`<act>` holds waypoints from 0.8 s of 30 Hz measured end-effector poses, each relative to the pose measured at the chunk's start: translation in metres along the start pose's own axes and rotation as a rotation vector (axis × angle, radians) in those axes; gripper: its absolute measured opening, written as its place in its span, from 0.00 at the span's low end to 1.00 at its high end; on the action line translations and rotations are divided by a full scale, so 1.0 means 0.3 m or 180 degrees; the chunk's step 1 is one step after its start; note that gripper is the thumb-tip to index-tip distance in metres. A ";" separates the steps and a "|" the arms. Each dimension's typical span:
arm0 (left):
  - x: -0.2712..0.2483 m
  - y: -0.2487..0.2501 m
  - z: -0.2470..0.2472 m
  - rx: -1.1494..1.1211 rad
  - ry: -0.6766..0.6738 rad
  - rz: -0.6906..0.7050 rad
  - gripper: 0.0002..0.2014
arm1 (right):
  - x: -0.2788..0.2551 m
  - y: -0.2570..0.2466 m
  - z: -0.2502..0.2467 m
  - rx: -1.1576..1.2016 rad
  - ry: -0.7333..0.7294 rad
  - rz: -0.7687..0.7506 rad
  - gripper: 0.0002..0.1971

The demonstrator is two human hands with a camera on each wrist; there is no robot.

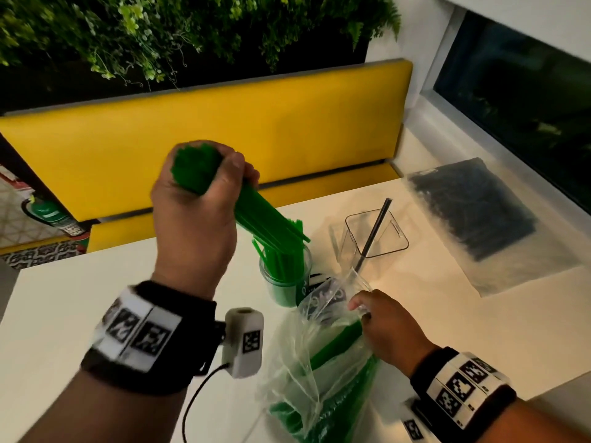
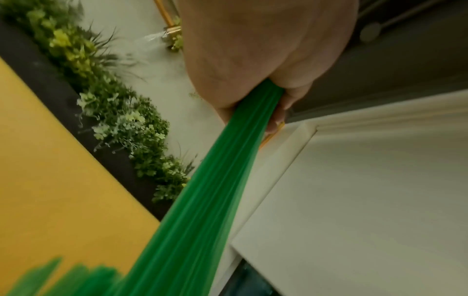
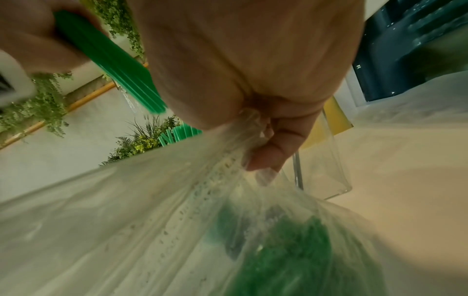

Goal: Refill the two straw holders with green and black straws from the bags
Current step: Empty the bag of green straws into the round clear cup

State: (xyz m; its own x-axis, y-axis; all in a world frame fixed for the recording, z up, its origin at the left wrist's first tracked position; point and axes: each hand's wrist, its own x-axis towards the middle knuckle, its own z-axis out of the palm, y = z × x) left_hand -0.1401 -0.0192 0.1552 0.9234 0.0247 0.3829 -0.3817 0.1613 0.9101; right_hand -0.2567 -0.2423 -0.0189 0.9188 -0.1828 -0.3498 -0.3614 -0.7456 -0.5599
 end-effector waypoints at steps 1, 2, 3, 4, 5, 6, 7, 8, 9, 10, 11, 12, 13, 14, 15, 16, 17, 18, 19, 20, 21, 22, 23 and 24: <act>0.010 -0.044 0.006 0.0067 0.0055 -0.0104 0.03 | 0.000 -0.003 0.001 0.0001 -0.0008 -0.0012 0.19; 0.009 -0.102 0.014 0.0219 0.0074 -0.0250 0.04 | 0.000 -0.005 0.003 0.0004 -0.0014 -0.0036 0.19; 0.001 -0.157 0.023 0.0425 0.0069 -0.0440 0.04 | -0.001 -0.007 0.005 0.0011 -0.0018 -0.0062 0.20; -0.011 -0.220 0.029 0.0645 0.0047 -0.0652 0.04 | -0.001 -0.009 0.007 0.0029 -0.0019 -0.0080 0.20; -0.022 -0.282 0.030 0.0846 0.0033 -0.0862 0.04 | -0.002 -0.010 0.008 0.0045 -0.0024 -0.0086 0.21; -0.031 -0.338 0.025 0.1028 0.0023 -0.1017 0.04 | -0.003 -0.010 0.008 0.0056 -0.0027 -0.0104 0.21; -0.038 -0.382 0.018 0.1221 -0.0013 -0.1095 0.08 | -0.004 -0.010 0.009 0.0068 -0.0030 -0.0129 0.20; -0.041 -0.416 0.008 0.1484 -0.0103 -0.1128 0.15 | -0.004 -0.010 0.010 0.0081 -0.0022 -0.0162 0.20; -0.045 -0.441 -0.001 0.1768 -0.0222 -0.1158 0.22 | -0.005 -0.010 0.010 0.0086 -0.0020 -0.0180 0.20; -0.050 -0.462 -0.008 0.1984 -0.0338 -0.1189 0.28 | -0.005 -0.009 0.010 0.0088 -0.0016 -0.0189 0.20; -0.057 -0.475 -0.011 0.2124 -0.0471 -0.1216 0.30 | -0.006 -0.009 0.009 0.0093 -0.0014 -0.0190 0.19; -0.064 -0.477 -0.011 0.2246 -0.0608 -0.1225 0.30 | -0.007 -0.008 0.008 0.0100 -0.0011 -0.0202 0.19; -0.072 -0.475 -0.008 0.2340 -0.0750 -0.1233 0.30 | -0.008 -0.007 0.006 0.0100 -0.0007 -0.0219 0.19; -0.079 -0.477 -0.011 0.2383 -0.0886 -0.1290 0.31 | -0.009 -0.004 0.004 0.0087 -0.0010 -0.0239 0.19; -0.082 -0.470 -0.014 0.2321 -0.0981 -0.1342 0.34 | -0.010 -0.003 0.002 0.0072 -0.0014 -0.0249 0.19; -0.077 -0.458 -0.019 0.2231 -0.1005 -0.1304 0.38 | -0.010 -0.002 0.000 0.0059 -0.0012 -0.0253 0.19; -0.069 -0.446 -0.020 0.2178 -0.0964 -0.1105 0.41 | -0.010 0.000 0.000 0.0043 -0.0013 -0.0246 0.19; -0.062 -0.435 -0.014 0.2259 -0.0936 -0.0804 0.44 | -0.010 0.002 -0.001 0.0035 -0.0014 -0.0237 0.19; -0.057 -0.426 -0.002 0.2516 -0.0980 -0.0454 0.45 | -0.009 0.001 -0.001 0.0044 -0.0028 -0.0216 0.19; -0.053 -0.423 0.016 0.2948 -0.1129 -0.0117 0.44 | -0.008 0.000 -0.002 0.0063 -0.0055 -0.0190 0.20; -0.052 -0.422 0.037 0.3515 -0.1396 0.0157 0.43 | -0.007 -0.002 0.000 0.0080 -0.0090 -0.0159 0.21; -0.054 -0.428 0.059 0.4062 -0.1767 0.0318 0.41 | -0.007 -0.004 0.002 0.0093 -0.0111 -0.0138 0.22; -0.059 -0.441 0.075 0.4450 -0.2136 0.0383 0.39 | -0.007 -0.006 0.004 0.0101 -0.0115 -0.0133 0.22; -0.061 -0.456 0.085 0.4663 -0.2394 0.0414 0.35 | -0.006 -0.008 0.005 0.0106 -0.0107 -0.0138 0.22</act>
State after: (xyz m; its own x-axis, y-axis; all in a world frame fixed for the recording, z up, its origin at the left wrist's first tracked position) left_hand -0.1059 -0.0668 0.0276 0.8262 -0.5610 0.0525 -0.5634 -0.8235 0.0670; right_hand -0.2577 -0.2393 -0.0183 0.9281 -0.1288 -0.3494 -0.3271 -0.7306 -0.5994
